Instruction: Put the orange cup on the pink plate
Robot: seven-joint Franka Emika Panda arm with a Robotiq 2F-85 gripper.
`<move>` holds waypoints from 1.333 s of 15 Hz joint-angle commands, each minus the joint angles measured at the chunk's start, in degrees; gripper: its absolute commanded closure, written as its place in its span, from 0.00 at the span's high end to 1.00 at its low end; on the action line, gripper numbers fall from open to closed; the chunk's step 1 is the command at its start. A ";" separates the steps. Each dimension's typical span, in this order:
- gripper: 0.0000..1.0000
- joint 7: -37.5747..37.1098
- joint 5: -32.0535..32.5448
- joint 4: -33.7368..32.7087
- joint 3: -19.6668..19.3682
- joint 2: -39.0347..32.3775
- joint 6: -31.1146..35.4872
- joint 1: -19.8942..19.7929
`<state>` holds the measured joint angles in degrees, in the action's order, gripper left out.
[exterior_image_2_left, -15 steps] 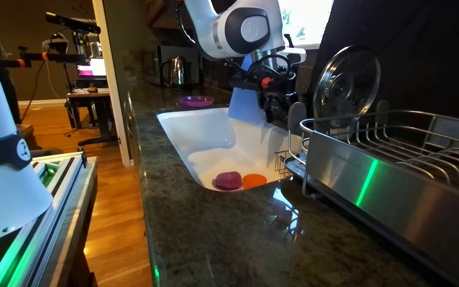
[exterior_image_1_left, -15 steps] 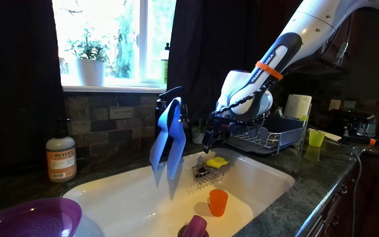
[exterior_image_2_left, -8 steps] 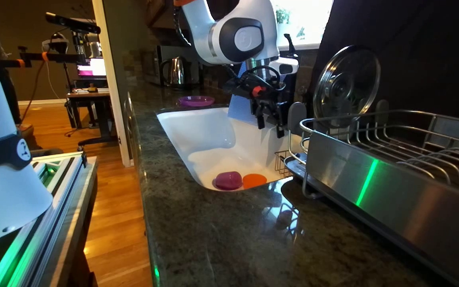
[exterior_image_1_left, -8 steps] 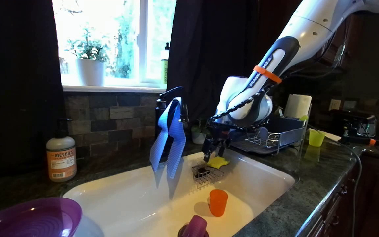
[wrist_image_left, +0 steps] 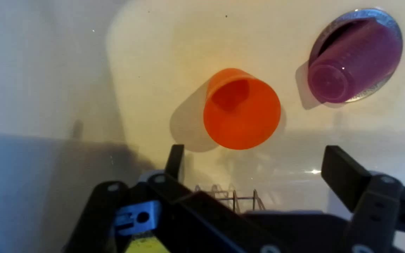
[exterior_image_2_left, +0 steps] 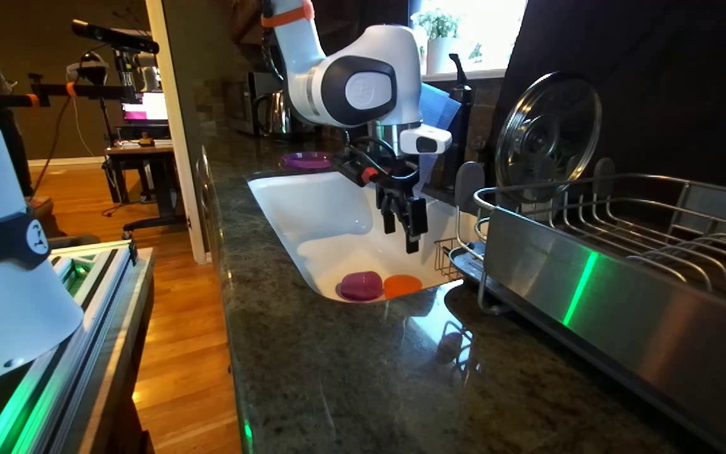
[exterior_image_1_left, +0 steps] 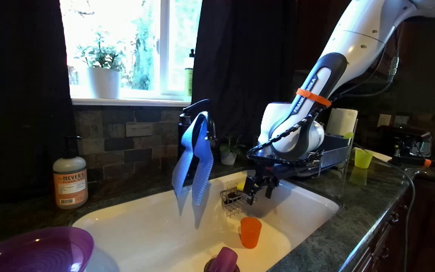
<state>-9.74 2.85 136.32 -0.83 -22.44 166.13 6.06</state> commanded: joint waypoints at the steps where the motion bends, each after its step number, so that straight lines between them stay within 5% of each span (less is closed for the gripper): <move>1: 1.00 1.44 -1.44 1.09 -0.31 -2.29 3.04 -1.68; 14: 1.00 8.82 -2.26 -9.83 4.53 -16.05 8.31 -8.28; 20: 0.94 8.90 -3.73 -9.59 6.45 -18.65 10.60 -10.47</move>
<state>-2.22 0.69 126.69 4.18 -39.35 174.30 -2.79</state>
